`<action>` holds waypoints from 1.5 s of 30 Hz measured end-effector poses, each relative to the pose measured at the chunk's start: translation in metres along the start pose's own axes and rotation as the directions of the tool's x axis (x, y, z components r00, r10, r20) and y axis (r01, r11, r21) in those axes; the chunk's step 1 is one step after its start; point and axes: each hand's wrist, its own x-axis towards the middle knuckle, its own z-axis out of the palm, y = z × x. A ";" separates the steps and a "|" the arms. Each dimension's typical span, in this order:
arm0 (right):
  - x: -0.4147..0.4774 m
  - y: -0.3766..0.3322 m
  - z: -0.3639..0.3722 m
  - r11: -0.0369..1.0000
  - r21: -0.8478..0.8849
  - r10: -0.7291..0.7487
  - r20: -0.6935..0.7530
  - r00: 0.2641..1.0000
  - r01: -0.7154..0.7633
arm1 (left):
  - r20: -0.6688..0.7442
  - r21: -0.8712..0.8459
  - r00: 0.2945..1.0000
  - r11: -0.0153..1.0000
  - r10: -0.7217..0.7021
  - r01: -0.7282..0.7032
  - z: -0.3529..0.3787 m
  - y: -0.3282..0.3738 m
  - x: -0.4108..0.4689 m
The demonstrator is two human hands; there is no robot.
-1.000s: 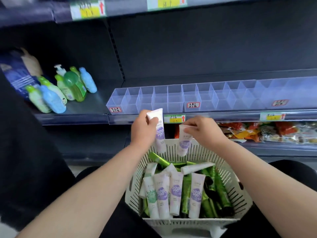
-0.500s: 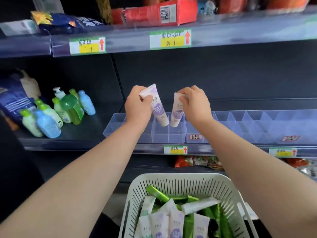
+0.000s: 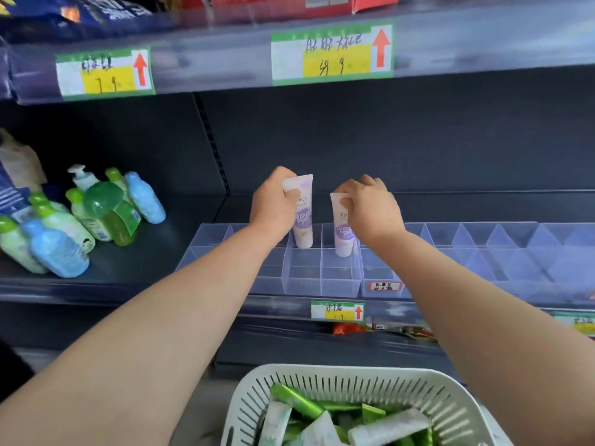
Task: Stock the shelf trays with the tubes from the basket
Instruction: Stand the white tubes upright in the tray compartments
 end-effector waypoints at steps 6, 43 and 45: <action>0.002 0.005 0.005 0.999 -0.036 -0.003 -0.001 1.000 0.003 | 0.101 0.046 0.994 0.998 -0.045 0.041 0.012 -0.006 0.004; -0.234 0.011 0.023 0.978 -0.188 -0.047 0.204 0.978 0.087 | 0.187 0.135 0.972 0.976 0.142 -0.169 0.004 -0.036 -0.190; -0.255 0.018 0.035 0.975 -0.201 -0.032 0.283 0.959 0.092 | 0.221 0.155 0.970 0.979 0.097 -0.134 0.012 -0.049 -0.210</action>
